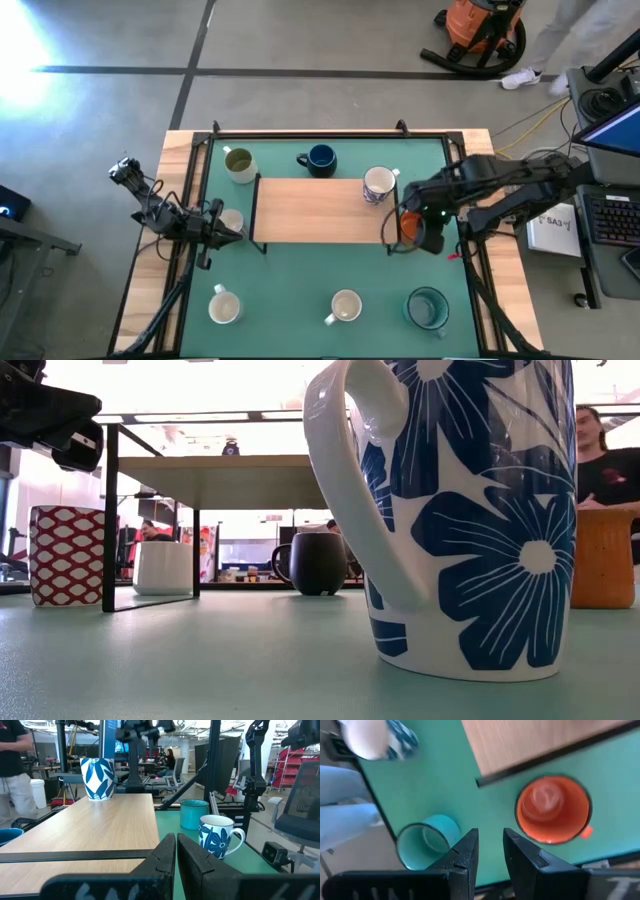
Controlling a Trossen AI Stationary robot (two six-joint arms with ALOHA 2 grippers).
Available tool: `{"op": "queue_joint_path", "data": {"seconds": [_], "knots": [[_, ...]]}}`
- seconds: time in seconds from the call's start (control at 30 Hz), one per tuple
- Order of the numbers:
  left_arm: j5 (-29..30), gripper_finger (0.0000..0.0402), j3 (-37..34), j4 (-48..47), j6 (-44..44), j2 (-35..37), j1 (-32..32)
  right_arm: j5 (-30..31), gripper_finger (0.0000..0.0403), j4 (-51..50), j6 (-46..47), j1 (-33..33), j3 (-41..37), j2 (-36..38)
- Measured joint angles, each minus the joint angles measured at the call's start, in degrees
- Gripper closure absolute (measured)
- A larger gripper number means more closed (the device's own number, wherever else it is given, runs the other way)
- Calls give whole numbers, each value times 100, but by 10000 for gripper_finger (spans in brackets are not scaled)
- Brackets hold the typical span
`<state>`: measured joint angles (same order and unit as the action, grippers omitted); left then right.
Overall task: Place coffee mugs
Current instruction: Put the orange mug on the shelf
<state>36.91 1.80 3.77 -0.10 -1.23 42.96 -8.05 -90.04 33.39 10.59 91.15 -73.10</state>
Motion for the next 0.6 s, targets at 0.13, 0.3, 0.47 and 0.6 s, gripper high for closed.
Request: {"op": "queue_joint_path", "data": {"seconds": [0.13, 0.3, 0.47, 0.6], "knots": [[1, 402, 0, 0, -2, -2, 1, -42, 328, 1, -88, 81, -486, -18], [2, 402, 0, 0, 0, 0, 0, -116, 329, 3, -699, 107, -996, 6], [0, 402, 0, 0, 0, -1, 0, -100, 320, 128, -1586, 118, -1452, 100], [0, 402, 0, 0, 0, -2, 2, -98, 309, 380, -2074, 118, -1867, 139]]}}
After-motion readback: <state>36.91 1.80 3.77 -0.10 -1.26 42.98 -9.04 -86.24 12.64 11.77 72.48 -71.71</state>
